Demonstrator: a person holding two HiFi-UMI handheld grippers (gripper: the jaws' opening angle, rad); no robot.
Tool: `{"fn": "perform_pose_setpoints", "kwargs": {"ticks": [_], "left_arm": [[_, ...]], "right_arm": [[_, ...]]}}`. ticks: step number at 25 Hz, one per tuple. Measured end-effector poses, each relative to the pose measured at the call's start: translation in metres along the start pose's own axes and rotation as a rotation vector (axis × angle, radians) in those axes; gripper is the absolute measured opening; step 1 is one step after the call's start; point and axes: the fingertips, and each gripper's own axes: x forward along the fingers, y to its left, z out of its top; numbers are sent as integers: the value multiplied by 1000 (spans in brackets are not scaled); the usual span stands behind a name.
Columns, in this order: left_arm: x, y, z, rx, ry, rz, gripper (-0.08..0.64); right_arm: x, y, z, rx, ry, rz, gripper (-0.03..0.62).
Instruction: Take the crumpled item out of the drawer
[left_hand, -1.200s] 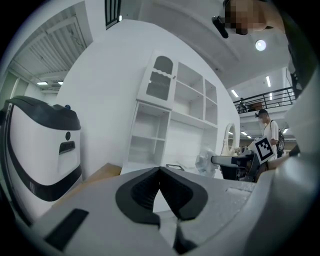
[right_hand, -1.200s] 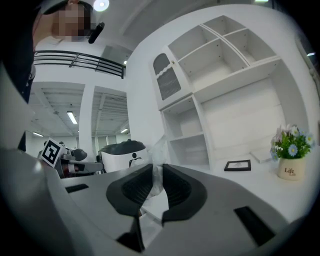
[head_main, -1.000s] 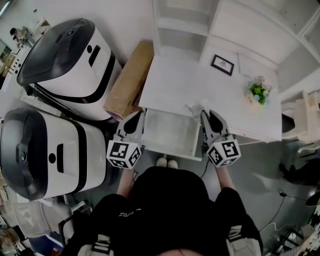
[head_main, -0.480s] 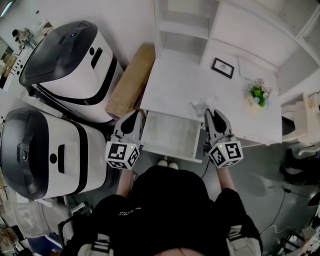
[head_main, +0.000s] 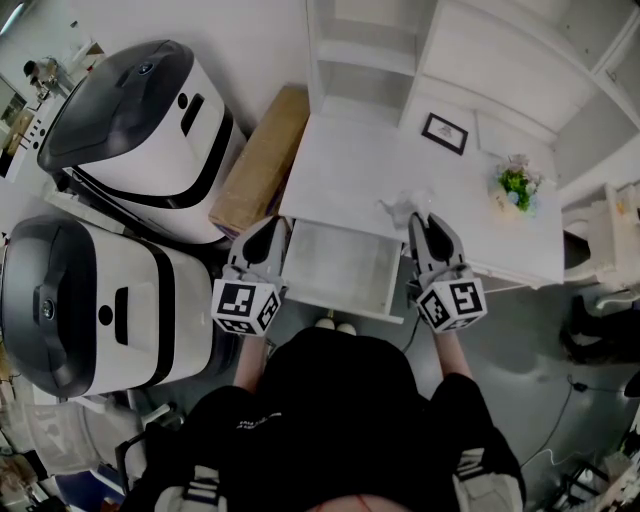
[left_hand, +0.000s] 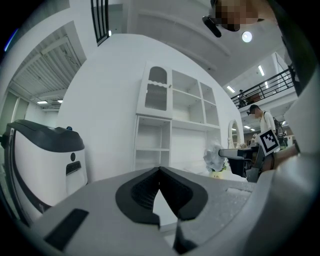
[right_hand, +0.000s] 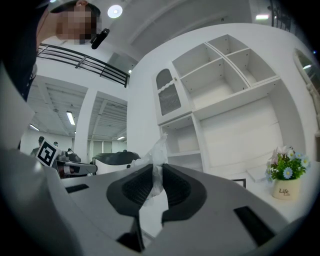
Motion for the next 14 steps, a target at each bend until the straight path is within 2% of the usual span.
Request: {"fn": "perform_pose_setpoints", "kwargs": {"ticks": [14], "left_arm": [[2,1,-5,0,10,9,-3]], "right_arm": [[-1,-6,-2,-7,3,-16,41]]}}
